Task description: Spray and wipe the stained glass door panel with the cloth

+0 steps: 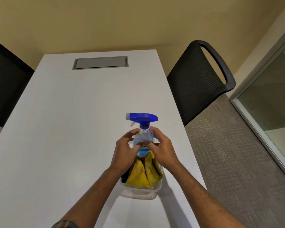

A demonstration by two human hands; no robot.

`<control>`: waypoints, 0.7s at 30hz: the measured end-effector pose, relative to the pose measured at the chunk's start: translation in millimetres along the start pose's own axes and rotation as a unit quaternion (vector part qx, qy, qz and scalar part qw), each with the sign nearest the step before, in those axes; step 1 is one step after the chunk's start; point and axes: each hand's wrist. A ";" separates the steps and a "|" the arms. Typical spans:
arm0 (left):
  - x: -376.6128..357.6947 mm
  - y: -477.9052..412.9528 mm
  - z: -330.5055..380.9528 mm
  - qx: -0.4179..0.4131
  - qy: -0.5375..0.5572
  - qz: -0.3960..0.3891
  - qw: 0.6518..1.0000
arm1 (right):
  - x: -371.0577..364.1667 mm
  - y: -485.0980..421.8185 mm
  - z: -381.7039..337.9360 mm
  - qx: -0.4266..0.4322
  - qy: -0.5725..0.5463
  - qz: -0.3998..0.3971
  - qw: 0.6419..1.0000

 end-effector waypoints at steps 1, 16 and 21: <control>-0.9 -0.1 -1.2 0.001 -0.001 0.000 1.000 | -1.0 -0.1 2.0 0.000 0.001 0.001 1.000; 9.7 29.1 16.0 -0.020 -0.010 0.043 0.999 | -1.3 34.8 -25.9 -0.039 0.030 0.070 0.996; 22.2 74.3 47.2 -0.131 -0.016 0.136 0.982 | 5.2 86.4 -60.3 0.000 0.027 0.121 0.992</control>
Point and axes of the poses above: each hand's wrist, its own y-axis away from the middle knuckle, its own x-axis out of the back of the hand, z = x × y, and after that the axes turned 2 degrees about -z, right-handed
